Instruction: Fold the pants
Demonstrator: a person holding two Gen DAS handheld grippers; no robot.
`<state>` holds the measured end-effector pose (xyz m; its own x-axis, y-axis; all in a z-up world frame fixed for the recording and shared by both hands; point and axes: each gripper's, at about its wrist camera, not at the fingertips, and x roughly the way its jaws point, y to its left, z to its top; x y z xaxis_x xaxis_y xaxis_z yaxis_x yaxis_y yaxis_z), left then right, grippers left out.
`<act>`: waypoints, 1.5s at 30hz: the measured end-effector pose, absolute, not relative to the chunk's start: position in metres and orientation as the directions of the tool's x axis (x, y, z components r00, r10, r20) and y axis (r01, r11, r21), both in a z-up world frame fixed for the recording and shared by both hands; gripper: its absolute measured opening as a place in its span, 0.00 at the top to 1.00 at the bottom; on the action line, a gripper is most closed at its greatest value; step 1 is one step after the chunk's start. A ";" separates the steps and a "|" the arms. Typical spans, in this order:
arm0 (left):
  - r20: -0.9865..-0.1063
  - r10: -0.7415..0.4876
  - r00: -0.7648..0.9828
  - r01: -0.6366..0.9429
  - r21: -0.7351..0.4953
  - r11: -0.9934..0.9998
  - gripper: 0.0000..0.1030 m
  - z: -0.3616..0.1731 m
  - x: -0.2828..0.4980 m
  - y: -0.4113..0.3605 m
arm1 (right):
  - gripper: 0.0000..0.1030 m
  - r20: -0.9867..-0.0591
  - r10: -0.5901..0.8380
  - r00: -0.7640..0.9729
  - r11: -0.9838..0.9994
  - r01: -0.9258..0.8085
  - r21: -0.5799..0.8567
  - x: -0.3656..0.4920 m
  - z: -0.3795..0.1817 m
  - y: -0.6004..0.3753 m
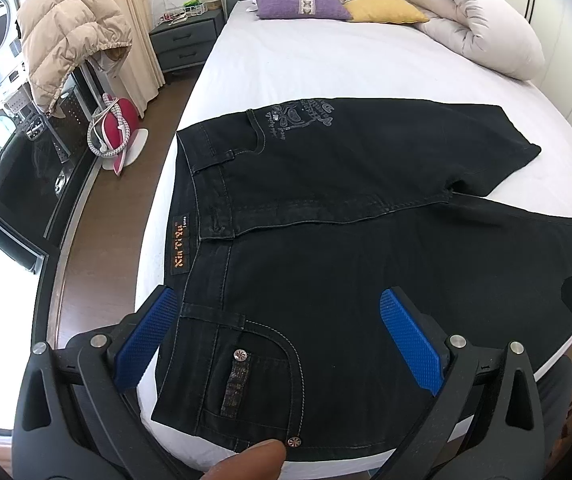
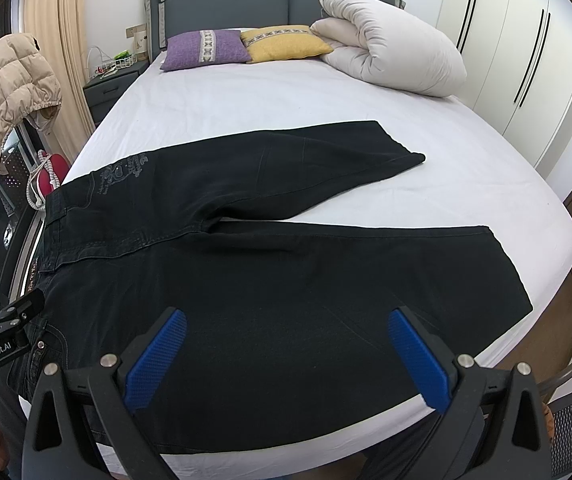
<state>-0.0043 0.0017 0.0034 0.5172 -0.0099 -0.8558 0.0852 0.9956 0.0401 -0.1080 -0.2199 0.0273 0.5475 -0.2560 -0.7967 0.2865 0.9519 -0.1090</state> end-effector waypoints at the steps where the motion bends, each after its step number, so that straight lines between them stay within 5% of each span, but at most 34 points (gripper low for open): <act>1: -0.855 -0.011 0.518 0.086 0.040 0.996 0.00 0.003 -0.004 0.002 | 0.00 -0.797 -0.255 0.548 0.952 0.286 -0.108 -0.108 0.027 -0.220; 25: -0.848 -0.036 0.529 0.107 0.025 0.994 0.00 -0.002 -0.003 0.003 | 0.00 -0.797 -0.254 0.548 0.952 0.287 -0.106 -0.108 0.026 -0.219; 33: -0.793 -0.270 0.546 0.244 -0.157 0.957 0.00 0.006 0.000 0.002 | 0.00 -0.796 -0.253 0.550 0.952 0.287 -0.104 -0.107 0.026 -0.218; 45: -0.850 -0.135 0.510 0.179 -0.049 0.983 0.00 -0.002 0.039 0.018 | 0.00 -0.755 -0.167 0.635 0.977 0.212 -0.038 -0.097 0.033 -0.221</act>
<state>0.0392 0.0181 -0.0016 0.5098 -0.1354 -0.8496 0.1793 0.9826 -0.0490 -0.0966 -0.2215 0.0330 0.6346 -0.1667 -0.7546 0.2118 0.9766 -0.0376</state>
